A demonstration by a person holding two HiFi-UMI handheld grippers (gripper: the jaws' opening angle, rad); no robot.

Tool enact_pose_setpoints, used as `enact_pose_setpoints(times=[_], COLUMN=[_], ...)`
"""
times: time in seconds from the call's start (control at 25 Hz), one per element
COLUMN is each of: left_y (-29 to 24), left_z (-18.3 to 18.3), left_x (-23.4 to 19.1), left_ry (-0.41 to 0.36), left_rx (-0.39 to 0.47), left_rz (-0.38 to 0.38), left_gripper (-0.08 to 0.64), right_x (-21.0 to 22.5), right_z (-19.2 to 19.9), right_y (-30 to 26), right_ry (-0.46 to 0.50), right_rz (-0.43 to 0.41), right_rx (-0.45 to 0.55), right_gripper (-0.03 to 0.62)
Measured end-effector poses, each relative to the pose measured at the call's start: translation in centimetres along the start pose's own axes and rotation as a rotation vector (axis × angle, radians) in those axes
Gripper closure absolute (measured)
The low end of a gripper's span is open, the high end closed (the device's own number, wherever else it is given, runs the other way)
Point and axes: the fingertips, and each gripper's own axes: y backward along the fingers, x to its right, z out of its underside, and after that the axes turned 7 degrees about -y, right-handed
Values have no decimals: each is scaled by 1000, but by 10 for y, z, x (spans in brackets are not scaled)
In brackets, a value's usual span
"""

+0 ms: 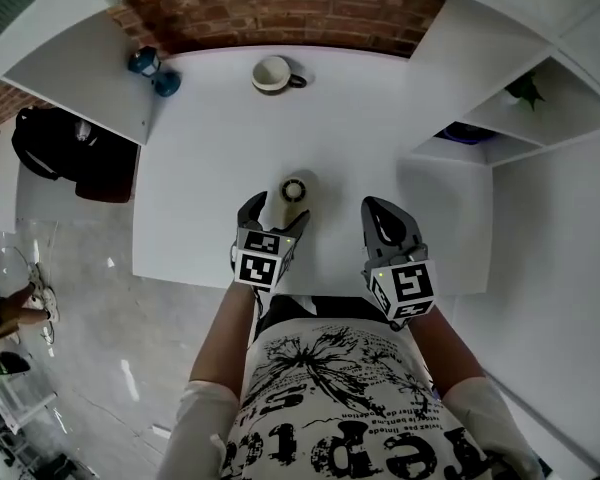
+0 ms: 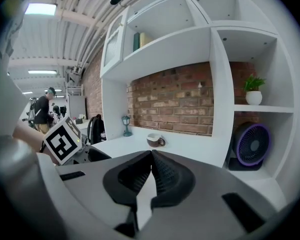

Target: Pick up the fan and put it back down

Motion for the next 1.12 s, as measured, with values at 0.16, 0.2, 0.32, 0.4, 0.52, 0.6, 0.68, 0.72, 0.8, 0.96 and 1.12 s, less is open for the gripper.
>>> enact_pose_setpoints(times=[0.16, 0.2, 0.32, 0.4, 0.52, 0.6, 0.68, 0.72, 0.8, 0.96, 1.12], left_y=[-28, -35, -51, -62, -77, -83, -87, -88, -89, -89, -89], left_z=[9, 10, 11, 14, 22, 27, 32, 33, 34, 33, 33], left_x=[-5, -6, -6, -7, -6, -9, -11, -13, -14, -16, -15], left_ry=[42, 42, 30, 24, 38, 38, 43, 50, 57, 51, 43], left_rx=[-59, -72, -110, -141, -183, -214, -236, -240, -237, -228, -229], left_rz=[-17, -20, -33, -44, -55, -70, -89, -96, -106, -107, -92], left_gripper=[176, 175, 172, 170, 170, 171, 172, 172, 172, 174, 175], right_x=[13, 16, 27, 34, 45, 48, 52, 54, 59, 70, 70], right_z=[12, 15, 19, 20, 23, 24, 26, 26, 26, 23, 20], right_y=[-12, -15, -23, -28, -33, -35, -35, -35, -35, -33, -30], right_ry=[-12, -12, -11, -15, -33, -40, -41, -40, -42, -54, -56], right_rz=[-18, -21, -26, -24, -17, -17, -18, -17, -10, 20, 33], right_rx=[-34, -42, -58, -63, -73, -79, -85, -87, -86, -80, -76], right_gripper=[577, 577, 577, 577, 577, 577, 577, 577, 577, 577, 577])
